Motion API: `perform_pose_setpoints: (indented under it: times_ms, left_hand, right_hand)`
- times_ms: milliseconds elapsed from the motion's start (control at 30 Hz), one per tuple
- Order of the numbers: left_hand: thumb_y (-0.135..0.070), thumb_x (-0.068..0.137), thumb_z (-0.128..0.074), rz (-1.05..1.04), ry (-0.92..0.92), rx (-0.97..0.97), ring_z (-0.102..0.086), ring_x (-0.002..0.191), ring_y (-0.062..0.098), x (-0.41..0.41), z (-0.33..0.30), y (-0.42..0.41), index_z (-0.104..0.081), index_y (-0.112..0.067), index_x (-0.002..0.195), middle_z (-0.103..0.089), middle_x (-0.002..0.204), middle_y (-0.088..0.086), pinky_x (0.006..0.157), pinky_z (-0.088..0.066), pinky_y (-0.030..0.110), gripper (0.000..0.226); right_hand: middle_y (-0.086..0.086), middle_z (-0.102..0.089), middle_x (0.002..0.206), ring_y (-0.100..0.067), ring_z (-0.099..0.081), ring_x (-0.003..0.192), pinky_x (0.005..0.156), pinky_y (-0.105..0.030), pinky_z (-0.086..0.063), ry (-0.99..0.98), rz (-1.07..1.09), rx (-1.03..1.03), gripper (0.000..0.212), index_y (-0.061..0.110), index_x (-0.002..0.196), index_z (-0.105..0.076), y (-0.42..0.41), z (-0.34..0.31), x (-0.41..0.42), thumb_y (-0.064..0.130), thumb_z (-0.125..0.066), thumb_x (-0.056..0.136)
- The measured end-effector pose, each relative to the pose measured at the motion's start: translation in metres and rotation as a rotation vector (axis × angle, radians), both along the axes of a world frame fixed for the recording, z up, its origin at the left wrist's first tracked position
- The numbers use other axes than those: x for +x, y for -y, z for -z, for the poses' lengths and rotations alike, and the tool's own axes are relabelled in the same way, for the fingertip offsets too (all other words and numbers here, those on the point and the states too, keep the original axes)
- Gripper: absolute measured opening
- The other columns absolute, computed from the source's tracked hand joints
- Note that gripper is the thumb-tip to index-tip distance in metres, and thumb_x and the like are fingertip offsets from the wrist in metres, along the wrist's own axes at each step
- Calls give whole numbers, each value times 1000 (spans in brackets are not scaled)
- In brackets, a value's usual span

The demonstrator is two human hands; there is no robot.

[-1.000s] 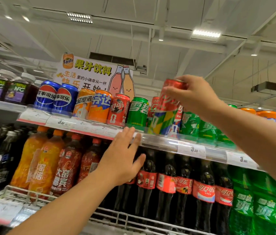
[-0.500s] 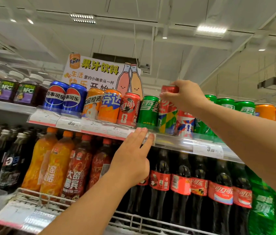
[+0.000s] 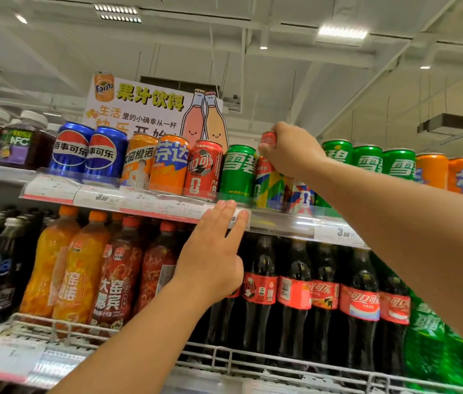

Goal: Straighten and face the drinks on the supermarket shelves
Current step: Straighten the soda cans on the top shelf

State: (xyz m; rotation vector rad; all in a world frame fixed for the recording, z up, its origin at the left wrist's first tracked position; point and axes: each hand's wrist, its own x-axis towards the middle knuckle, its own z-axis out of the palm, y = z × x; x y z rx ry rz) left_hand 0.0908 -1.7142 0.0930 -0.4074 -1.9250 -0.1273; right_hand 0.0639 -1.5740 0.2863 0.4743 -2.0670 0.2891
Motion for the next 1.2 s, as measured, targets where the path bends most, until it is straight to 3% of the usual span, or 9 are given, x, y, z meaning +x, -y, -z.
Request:
perform_pose_setpoints:
  times_ms: [133, 300, 433, 567, 667, 767, 967, 1100, 1200]
  left_hand:
    - [-5, 63, -53, 46, -48, 17, -38, 134, 46, -2, 0, -3, -50, 4, 134, -43, 142, 30, 108, -34, 58, 72]
    - [-2, 67, -53, 46, -4, 6, -29, 139, 46, 0, 1, 0, -43, 4, 139, -35, 146, 30, 114, -25, 56, 72]
    - [-6, 76, -53, -39, 85, -11, -12, 146, 39, 4, 1, -2, -29, -1, 147, -19, 155, 24, 119, -9, 47, 75]
    - [-18, 83, -50, -139, 185, -20, 6, 148, 32, 3, 0, -4, -10, -10, 153, 0, 161, 15, 120, 1, 43, 81]
    - [-28, 86, -46, -181, 207, 18, 12, 146, 33, 7, 10, -12, -4, -15, 154, 10, 160, 15, 119, 2, 48, 81]
    - [-27, 88, -47, -96, 221, 41, 11, 146, 37, 20, 50, -32, -7, -10, 153, 12, 159, 19, 117, 0, 53, 78]
    - [-33, 95, -40, -90, 394, -149, 3, 147, 32, 30, 146, -81, -15, -15, 153, 0, 161, 15, 117, -5, 53, 66]
    - [-39, 100, -27, -202, 538, -217, 6, 147, 32, 24, 179, -92, -11, -20, 154, 8, 161, 12, 117, -8, 53, 59]
    - [-34, 101, -31, -197, 532, -199, 4, 147, 33, 27, 191, -96, -21, -19, 152, 4, 161, 15, 117, -8, 54, 54]
  right_hand:
    - [-13, -44, 138, -36, -51, 117, 82, -42, -42, 11, 51, 17, 50, 10, 139, -37, 6, 6, -6, 40, -42, 99]
    - [-5, -6, 163, -35, -33, 139, 104, -50, -38, 11, 75, 47, 63, 12, 154, -6, 0, 21, 0, 30, -37, 101]
    - [-9, -11, 161, -37, -30, 140, 109, -49, -33, -72, -20, 100, 67, 12, 153, -17, -19, 56, 16, 14, -49, 94]
    - [-8, -27, 156, -28, -29, 141, 116, -36, -25, -145, -121, 153, 58, 12, 146, -36, -69, 108, 36, 17, -53, 91]
    - [-17, -30, 154, -38, -33, 137, 113, -46, -27, -166, -104, 251, 51, 7, 142, -43, -117, 149, 44, 19, -53, 93]
    - [-27, -31, 151, -47, -36, 131, 109, -54, -29, -155, -24, 283, 50, 2, 138, -47, -156, 188, 42, 21, -51, 92]
    - [-34, -24, 150, -49, -26, 138, 116, -52, -20, 50, 72, 207, 53, -3, 140, -43, -197, 269, 34, 20, -54, 94]
    - [-25, -17, 157, -40, -16, 145, 118, -47, -16, 258, 90, 145, 56, 4, 148, -33, -209, 332, 38, 26, -47, 99]
    - [-22, -15, 158, -38, -13, 146, 118, -50, -16, 327, 75, 127, 55, 8, 149, -32, -216, 377, 50, 28, -44, 100]
